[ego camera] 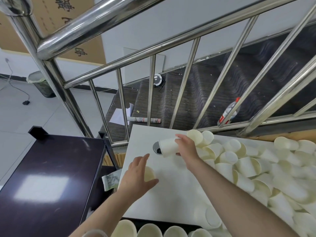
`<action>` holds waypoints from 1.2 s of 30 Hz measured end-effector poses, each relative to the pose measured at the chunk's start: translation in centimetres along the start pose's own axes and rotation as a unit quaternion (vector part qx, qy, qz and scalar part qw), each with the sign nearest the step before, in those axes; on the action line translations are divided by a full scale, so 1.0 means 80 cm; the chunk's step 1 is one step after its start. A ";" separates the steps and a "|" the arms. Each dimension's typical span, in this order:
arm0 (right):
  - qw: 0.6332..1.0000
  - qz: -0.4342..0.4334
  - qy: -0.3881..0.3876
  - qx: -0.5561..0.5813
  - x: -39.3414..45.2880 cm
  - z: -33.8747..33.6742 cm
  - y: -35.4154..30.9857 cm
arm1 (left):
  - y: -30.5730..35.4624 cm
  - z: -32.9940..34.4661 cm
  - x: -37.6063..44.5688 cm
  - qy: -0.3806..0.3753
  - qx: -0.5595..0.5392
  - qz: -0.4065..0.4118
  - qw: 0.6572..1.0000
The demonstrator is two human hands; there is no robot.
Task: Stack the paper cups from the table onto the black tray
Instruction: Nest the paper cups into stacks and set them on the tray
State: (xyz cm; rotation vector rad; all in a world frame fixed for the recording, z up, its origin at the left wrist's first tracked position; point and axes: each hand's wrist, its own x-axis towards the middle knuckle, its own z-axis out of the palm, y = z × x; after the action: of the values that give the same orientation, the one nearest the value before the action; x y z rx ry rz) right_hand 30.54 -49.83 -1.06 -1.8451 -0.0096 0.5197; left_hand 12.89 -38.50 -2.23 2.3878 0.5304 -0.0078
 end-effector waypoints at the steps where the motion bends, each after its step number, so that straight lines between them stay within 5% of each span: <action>1: 0.996 0.063 -0.031 0.059 -0.015 -0.001 -0.001 | 0.003 -0.001 0.000 0.014 -0.014 0.000 1.000; 4: 0.957 0.194 -0.113 0.183 -0.057 -0.013 0.003 | 0.017 -0.004 -0.005 0.065 -0.034 0.017 0.997; 10: 0.933 0.226 -0.168 0.223 -0.098 -0.028 0.019 | 0.037 -0.001 -0.024 0.081 -0.096 0.066 0.990; 14: 0.996 0.060 -0.072 -0.004 -0.113 -0.032 0.028 | 0.037 0.004 -0.029 0.070 -0.059 0.072 0.993; 18: 0.989 -0.080 -0.060 -0.109 -0.126 -0.031 0.036 | 0.037 0.012 -0.028 0.041 0.009 0.083 0.996; 22: 0.973 -0.073 -0.112 -0.188 -0.131 -0.029 0.044 | 0.039 0.024 -0.028 0.007 0.056 0.100 0.993; 28: 0.964 -0.006 -0.047 -0.262 -0.115 -0.043 0.073 | 0.020 0.030 -0.027 -0.045 0.193 0.002 0.980; 36: 0.919 0.009 -0.099 -0.382 -0.112 -0.051 0.087 | 0.008 0.031 -0.022 -0.067 0.150 -0.001 0.986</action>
State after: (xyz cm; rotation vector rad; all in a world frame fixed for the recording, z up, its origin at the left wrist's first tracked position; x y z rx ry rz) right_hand 22.14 -58.20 -3.30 -2.5418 -0.3828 0.7884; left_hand 11.87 -41.14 -3.45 2.6542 0.4968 -0.2659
